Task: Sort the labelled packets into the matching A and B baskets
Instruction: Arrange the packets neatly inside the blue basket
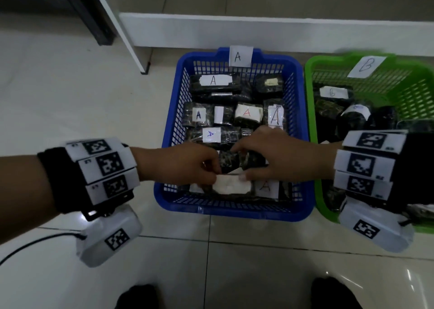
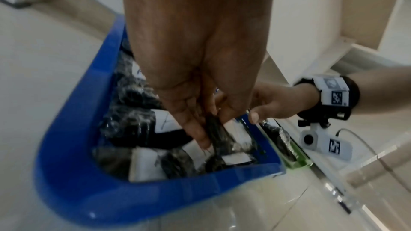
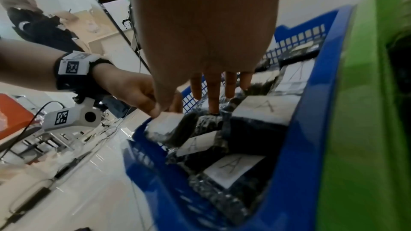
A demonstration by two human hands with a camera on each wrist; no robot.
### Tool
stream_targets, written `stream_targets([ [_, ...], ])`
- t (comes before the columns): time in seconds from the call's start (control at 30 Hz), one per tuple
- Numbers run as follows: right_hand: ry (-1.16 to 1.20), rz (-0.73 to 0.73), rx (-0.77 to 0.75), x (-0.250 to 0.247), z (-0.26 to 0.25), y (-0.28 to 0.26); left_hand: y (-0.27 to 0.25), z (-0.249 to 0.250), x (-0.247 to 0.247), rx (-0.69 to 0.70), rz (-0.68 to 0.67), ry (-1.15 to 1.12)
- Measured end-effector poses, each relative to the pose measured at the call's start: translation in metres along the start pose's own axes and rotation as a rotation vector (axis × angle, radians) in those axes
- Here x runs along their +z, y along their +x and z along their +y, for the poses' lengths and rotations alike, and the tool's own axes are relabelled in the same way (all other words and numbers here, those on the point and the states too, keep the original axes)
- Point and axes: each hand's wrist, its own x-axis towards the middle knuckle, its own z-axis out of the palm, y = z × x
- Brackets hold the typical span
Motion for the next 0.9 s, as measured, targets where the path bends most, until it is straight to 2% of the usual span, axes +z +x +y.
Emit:
stream_targets([
  [0.1,-0.006,-0.088,-0.006,0.011,-0.01,0.005,0.0,0.005,0.009,-0.011,0.096,-0.323],
  [0.17,-0.043,-0.033,0.0,0.014,-0.008,0.009,0.001,0.006,0.014,-0.018,0.119,-0.343],
  [0.23,-0.005,0.07,0.021,0.008,-0.002,0.009,0.003,0.005,0.02,0.023,0.137,-0.092],
  [0.33,0.131,0.258,0.147,-0.007,0.013,0.011,0.006,-0.001,0.03,0.11,0.108,0.395],
  [0.4,0.216,0.37,0.226,-0.016,0.024,0.015,0.013,-0.004,0.037,0.128,0.076,0.605],
  [0.5,0.259,0.436,0.282,-0.022,0.036,0.022,0.018,-0.005,0.039,0.147,0.075,0.56],
  [0.57,0.265,0.453,0.303,-0.024,0.04,0.026,0.016,-0.005,0.034,0.16,0.026,0.576],
  [0.7,0.301,0.441,0.267,-0.035,0.036,0.043,0.007,-0.013,0.02,0.147,-0.096,0.848],
  [0.8,0.306,0.418,0.223,-0.05,0.029,0.066,0.004,-0.017,0.012,0.11,-0.148,0.916],
  [0.87,0.32,0.42,0.244,-0.058,0.027,0.081,0.007,-0.016,0.001,0.076,-0.126,0.888],
  [0.9,0.327,0.436,0.26,-0.061,0.026,0.086,0.01,-0.015,-0.007,0.077,-0.058,0.842],
])
